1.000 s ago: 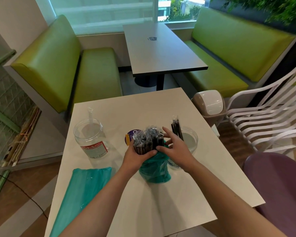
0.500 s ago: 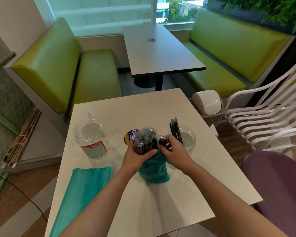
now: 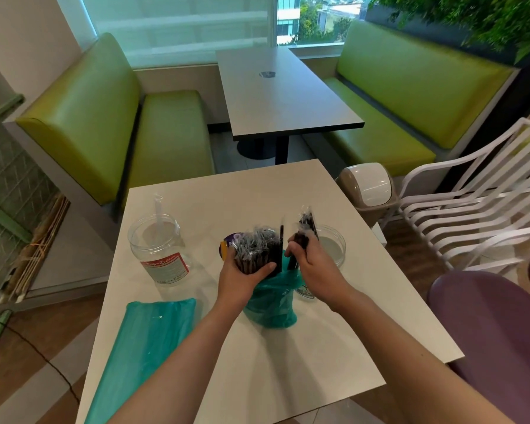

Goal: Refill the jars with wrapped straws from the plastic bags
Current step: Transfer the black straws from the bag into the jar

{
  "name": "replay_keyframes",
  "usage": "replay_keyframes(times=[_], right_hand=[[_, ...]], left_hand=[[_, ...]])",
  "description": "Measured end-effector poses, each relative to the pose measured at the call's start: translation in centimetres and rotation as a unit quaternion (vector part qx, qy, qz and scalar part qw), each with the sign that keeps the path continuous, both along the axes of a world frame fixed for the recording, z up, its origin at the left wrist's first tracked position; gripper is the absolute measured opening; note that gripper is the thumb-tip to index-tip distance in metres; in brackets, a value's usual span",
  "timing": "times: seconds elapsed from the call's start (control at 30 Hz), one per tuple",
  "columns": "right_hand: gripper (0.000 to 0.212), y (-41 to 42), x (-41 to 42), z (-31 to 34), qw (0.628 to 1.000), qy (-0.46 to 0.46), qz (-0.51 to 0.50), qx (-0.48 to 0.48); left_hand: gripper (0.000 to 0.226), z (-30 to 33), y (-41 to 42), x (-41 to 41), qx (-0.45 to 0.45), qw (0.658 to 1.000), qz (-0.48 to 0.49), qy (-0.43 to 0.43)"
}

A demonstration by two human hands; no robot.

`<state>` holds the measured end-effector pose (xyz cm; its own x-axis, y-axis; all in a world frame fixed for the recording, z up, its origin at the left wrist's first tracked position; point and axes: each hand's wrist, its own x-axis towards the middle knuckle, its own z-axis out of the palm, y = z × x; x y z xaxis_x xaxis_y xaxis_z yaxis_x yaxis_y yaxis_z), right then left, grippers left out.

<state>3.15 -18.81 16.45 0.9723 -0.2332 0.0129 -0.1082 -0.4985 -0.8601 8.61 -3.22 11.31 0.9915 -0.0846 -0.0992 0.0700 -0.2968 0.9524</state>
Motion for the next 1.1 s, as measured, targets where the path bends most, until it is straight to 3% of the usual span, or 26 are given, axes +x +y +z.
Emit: replay_keyframes(times=[0.27,0.47,0.83,1.1], right_hand=[[0.042,-0.2,0.3,1.6,0.998,0.014,-0.004,0.053],[0.008,-0.3,0.6,1.2,0.994,-0.016,-0.064,0.083],[0.029,-1.2,0.6,5.2,0.997,-0.066,-0.046,0.009],[0.014,-2.9,1.3,10.4,0.983,-0.168,-0.065,0.028]], left_hand=[[0.087,-0.1,-0.5,-0.4,-0.006,1.000,-0.006,-0.001],[0.090,-0.2,-0.8,-0.7,-0.009,1.000,-0.015,0.003],[0.083,0.5,-0.8,-1.0,-0.020,1.000,0.004,-0.006],[0.078,0.3,-1.2,-0.6,-0.011,1.000,0.020,-0.015]])
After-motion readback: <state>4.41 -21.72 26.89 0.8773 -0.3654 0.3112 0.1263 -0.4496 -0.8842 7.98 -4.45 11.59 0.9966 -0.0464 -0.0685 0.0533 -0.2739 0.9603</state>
